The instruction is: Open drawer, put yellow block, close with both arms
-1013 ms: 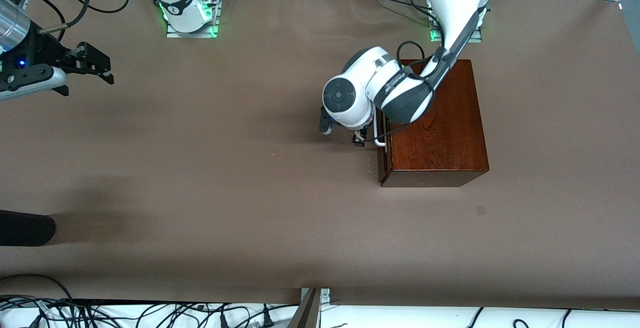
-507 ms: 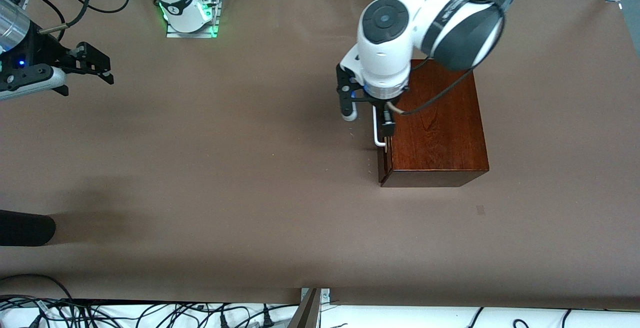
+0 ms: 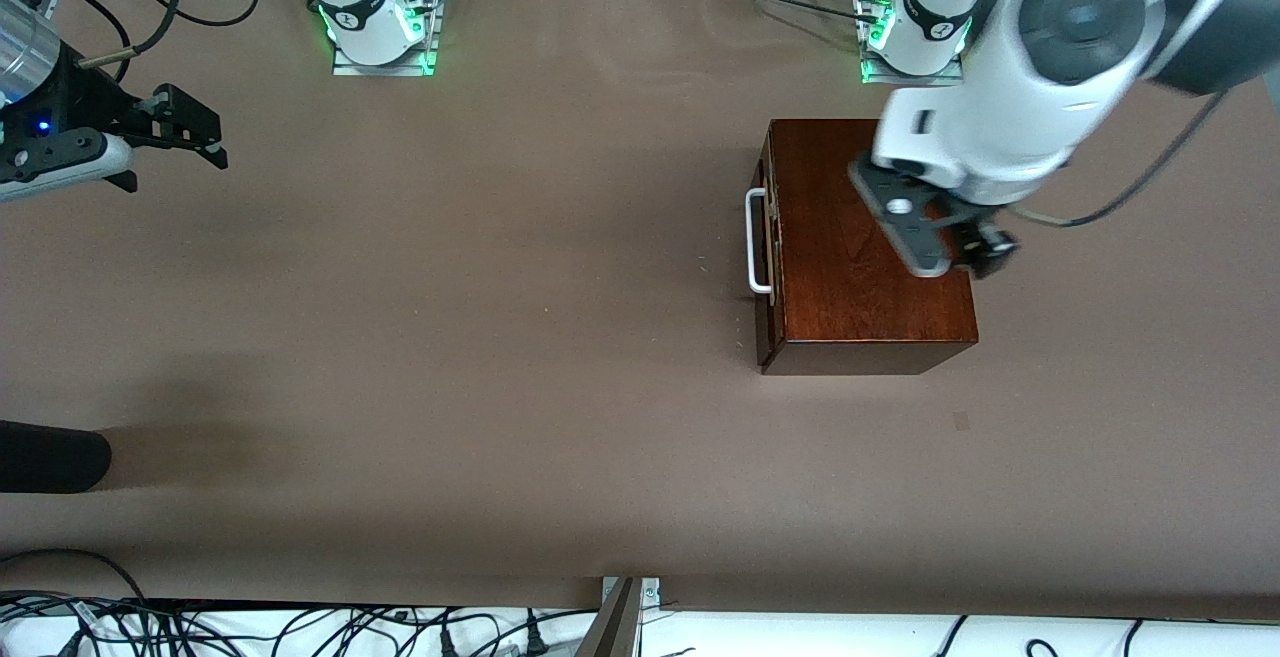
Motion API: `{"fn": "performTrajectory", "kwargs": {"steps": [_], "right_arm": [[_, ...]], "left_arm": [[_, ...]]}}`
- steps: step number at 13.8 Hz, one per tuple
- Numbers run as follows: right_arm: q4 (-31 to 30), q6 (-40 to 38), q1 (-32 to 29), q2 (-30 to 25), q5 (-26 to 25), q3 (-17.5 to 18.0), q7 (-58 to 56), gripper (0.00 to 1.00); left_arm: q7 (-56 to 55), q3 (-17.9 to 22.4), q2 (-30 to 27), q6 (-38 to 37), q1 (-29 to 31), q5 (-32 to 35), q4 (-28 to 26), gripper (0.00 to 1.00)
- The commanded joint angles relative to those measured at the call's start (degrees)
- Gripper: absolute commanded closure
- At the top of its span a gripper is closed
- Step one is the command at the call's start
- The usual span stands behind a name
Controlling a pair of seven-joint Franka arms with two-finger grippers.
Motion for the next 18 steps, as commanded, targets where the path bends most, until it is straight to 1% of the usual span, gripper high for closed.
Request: {"fn": "performTrajectory", "kwargs": {"steps": [1, 2, 3, 5, 6, 7, 8, 9, 10, 12, 13, 15, 16, 18], "right_arm": [[0.66, -0.15, -0.49, 0.25, -0.18, 0.11, -0.31, 0.0], [0.66, -0.15, -0.49, 0.33, -0.18, 0.11, -0.31, 0.0], [0.66, -0.15, -0.49, 0.25, -0.27, 0.11, -0.22, 0.0], [0.66, -0.15, -0.4, 0.25, -0.97, 0.2, -0.22, 0.0], [0.66, -0.15, -0.4, 0.25, -0.97, 0.2, -0.22, 0.0], [0.66, -0.15, -0.4, 0.25, -1.06, 0.2, -0.14, 0.0], [0.66, -0.06, -0.31, 0.25, -1.41, 0.2, 0.3, 0.0], [0.66, -0.06, -0.14, 0.25, -2.8, 0.29, 0.56, 0.0], [0.66, -0.06, 0.13, 0.25, -4.03, 0.46, 0.74, 0.0], [0.66, -0.06, 0.04, 0.25, -4.05, 0.46, 0.74, 0.0], [0.66, -0.06, 0.04, 0.33, -4.05, 0.46, 0.74, 0.0], [0.66, -0.06, 0.13, 0.34, -4.13, 0.46, 0.74, 0.0], [0.66, -0.06, 0.13, 0.34, -4.14, 0.55, 0.74, 0.0], [0.66, -0.06, 0.13, 0.34, -4.14, 0.55, 0.74, 0.0]], "left_arm": [[-2.66, 4.41, -4.28, -1.67, 0.1, -1.49, -2.5, 0.0], [-5.02, 6.15, -7.17, -0.97, 0.19, -1.49, -5.14, 0.0], [-10.87, 8.09, -10.25, 1.21, 0.19, -2.27, -8.3, 0.0], [-26.58, 12.12, -15.62, 5.79, 1.5, -9.88, -14.37, 0.0], [-33.45, 13.8, -16.94, 8.07, 1.94, -13.49, -16.22, 0.0], [-36.13, 15.91, -17.22, 10.88, 1.95, -14.31, -17.46, 0.0], [-36.24, 17.41, -17.13, 13.08, 1.86, -14.23, -17.55, 0.0], [-36.24, 18.47, -17.13, 14.23, 1.95, -14.23, -17.99, 0.0], [-36.24, 18.82, -17.48, 14.94, 1.95, -14.06, -18.69, 0.0], [-36.33, 19.53, -18.1, 14.95, 2.04, -13.71, -20.54, 0.0], [-36.24, 19.53, -18.1, 14.42, 2.21, -11.79, -20.98, 0.0], [-36.07, 18.05, -18.45, 13.89, 4.75, -10.89, -21.77, 0.0], [-36.15, 16.82, -18.8, 13.98, 5.11, -10.89, -22.64, 0.0], [-36.24, 16.11, -20.12, 15.12, 5.11, -9.84, -24.93, 0.0]]}}
